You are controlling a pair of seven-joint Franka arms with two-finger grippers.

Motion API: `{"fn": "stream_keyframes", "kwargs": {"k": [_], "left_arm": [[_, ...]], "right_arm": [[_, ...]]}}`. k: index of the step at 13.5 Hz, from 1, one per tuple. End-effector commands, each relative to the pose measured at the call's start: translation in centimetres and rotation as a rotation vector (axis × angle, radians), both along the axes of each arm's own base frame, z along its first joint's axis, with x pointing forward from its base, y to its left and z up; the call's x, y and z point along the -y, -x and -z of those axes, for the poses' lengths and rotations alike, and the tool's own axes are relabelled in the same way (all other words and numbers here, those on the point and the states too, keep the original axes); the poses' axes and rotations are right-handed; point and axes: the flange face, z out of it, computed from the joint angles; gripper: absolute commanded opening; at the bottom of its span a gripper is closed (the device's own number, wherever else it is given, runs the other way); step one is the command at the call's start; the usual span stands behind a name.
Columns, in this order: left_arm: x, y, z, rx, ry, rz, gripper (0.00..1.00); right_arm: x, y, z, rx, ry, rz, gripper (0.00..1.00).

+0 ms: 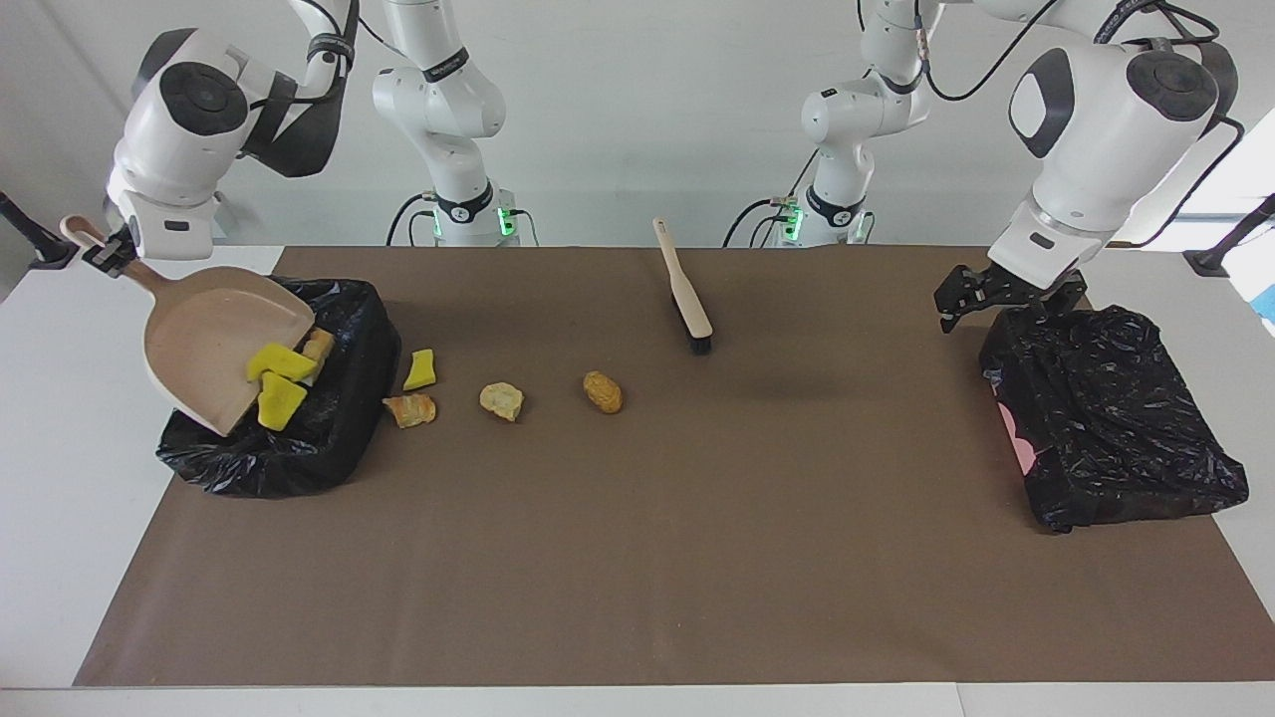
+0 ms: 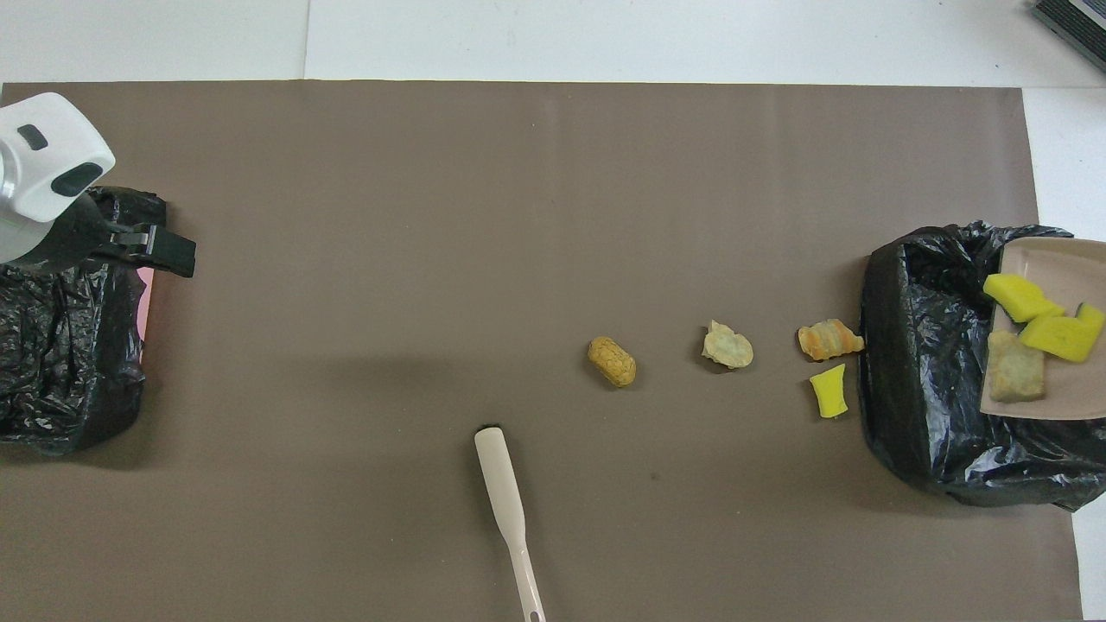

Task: Sweep and dump trash in bin
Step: 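Tip the dustpan into the bin with the right gripper while the left gripper retracts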

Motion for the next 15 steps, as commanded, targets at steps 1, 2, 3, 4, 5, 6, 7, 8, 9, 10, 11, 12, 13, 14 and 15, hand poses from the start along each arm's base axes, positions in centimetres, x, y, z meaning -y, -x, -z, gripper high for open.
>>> {"fn": "stream_keyframes", "kwargs": {"k": [1, 2, 3, 4, 5, 6, 7, 8, 9, 10, 11, 12, 13, 14, 15], "left_arm": [[-0.1, 0.9, -1.6, 0.0, -0.027, 0.014, 1.0], [0.1, 1.0, -1.5, -0.005, -0.029, 0.015, 1.0], [0.1, 1.2, -1.6, -0.013, -0.031, 0.015, 1.0], [0.0, 1.2, -1.5, -0.014, -0.03, 0.01, 1.0], [0.1, 1.2, -1.6, -0.011, -0.03, 0.012, 1.0], [0.0, 1.2, -1.6, -0.008, -0.029, 0.007, 1.0], [-0.1, 1.0, -1.6, 0.002, -0.028, 0.006, 1.0], [-0.2, 1.0, -1.7, 0.007, -0.027, 0.003, 1.0], [-0.3, 1.0, -1.6, 0.004, -0.027, 0.003, 1.0], [-0.3, 0.9, -1.6, 0.004, -0.027, 0.001, 1.0], [-0.2, 1.0, -1.6, 0.004, -0.027, 0.005, 1.0], [-0.2, 1.0, -1.6, 0.004, -0.026, 0.003, 1.0], [-0.2, 1.0, -1.6, 0.004, -0.027, 0.003, 1.0], [-0.2, 1.0, -1.6, 0.004, -0.027, 0.003, 1.0], [-0.2, 1.0, -1.6, 0.004, -0.027, 0.003, 1.0]], "right_arm": [[-2.3, 0.0, -1.7, 0.004, 0.116, 0.008, 0.0], [-3.3, -0.1, -2.2, -0.001, 0.156, -0.001, 0.0], [-4.0, -0.1, -2.7, 0.0, 0.201, 0.003, 0.0], [-4.2, 0.0, -3.4, 0.012, 0.238, -0.003, 0.0], [-4.1, -0.1, -4.6, 0.033, 0.246, -0.001, 0.0], [-4.0, -0.4, -5.9, 0.055, 0.246, 0.0, 0.0], [-4.1, -0.6, -6.6, 0.074, 0.23, 0.004, 0.0], [-4.3, -0.5, -7.1, 0.098, 0.208, 0.005, 0.0], [-4.4, -0.6, -7.2, 0.108, 0.189, 0.009, 0.0], [-4.7, -0.8, -7.4, 0.108, 0.189, 0.006, 0.0], [-5.3, -0.9, -7.7, 0.109, 0.192, -0.011, 0.0], [-5.7, -0.8, -8.6, 0.124, 0.188, -0.019, 0.0], [-6.0, -0.7, -9.8, 0.13, 0.183, -0.031, 0.0], [-6.1, -0.6, -10.5, 0.154, 0.154, -0.023, 0.0], [-6.4, -0.6, -11.3, 0.195, 0.076, -0.002, 0.0]]}}
